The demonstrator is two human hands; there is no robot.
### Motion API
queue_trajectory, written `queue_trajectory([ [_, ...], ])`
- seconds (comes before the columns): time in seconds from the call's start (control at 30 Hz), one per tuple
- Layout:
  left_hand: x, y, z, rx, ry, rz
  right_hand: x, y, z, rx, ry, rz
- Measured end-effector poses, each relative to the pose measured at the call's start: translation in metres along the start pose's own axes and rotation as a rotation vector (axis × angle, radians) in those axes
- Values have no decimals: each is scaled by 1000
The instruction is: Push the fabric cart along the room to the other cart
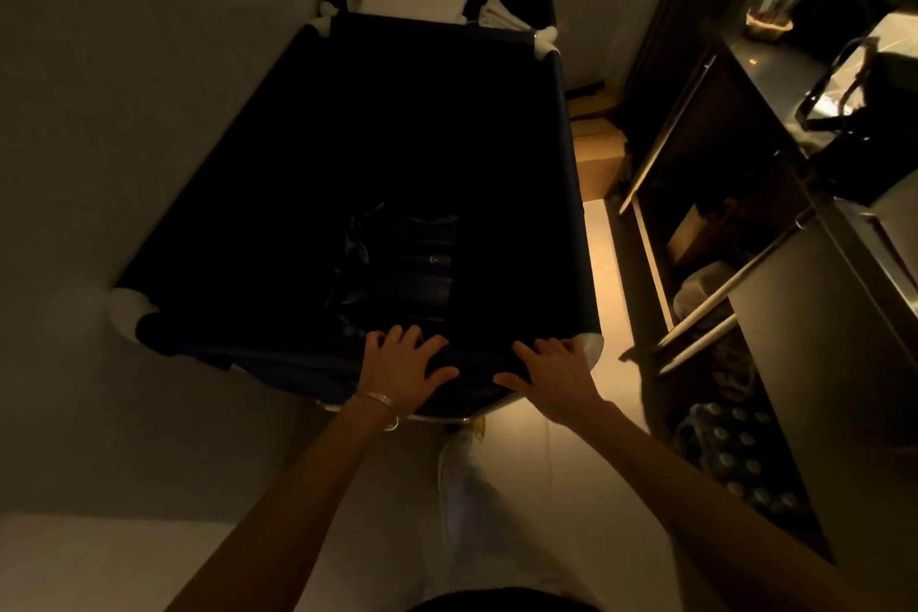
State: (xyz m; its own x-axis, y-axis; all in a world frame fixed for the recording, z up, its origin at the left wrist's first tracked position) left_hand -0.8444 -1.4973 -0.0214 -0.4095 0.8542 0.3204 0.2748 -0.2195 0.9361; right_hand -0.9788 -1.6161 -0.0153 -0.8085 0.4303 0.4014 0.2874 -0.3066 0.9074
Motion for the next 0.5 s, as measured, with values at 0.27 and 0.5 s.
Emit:
queue_trajectory([
  [0.27, 1, 2, -1, -26, 44, 86, -1, 5, 3, 71, -23, 10],
  [0.5, 10, 12, 2, -15, 103, 312, 7, 17, 15, 14, -41, 46],
])
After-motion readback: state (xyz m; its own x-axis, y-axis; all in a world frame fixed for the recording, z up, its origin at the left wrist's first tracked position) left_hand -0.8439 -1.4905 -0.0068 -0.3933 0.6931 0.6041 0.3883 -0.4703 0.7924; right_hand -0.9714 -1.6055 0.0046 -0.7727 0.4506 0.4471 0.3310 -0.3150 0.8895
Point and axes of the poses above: each hand's wrist, its own x-axis away from the middle knuckle, its own y-axis out of the back of the hand, z = x × y, the point moved 8 cm from there along -x, towards the middle knuckle, and after that the axes turned 14 degrees about z, right-handed, at the moved point
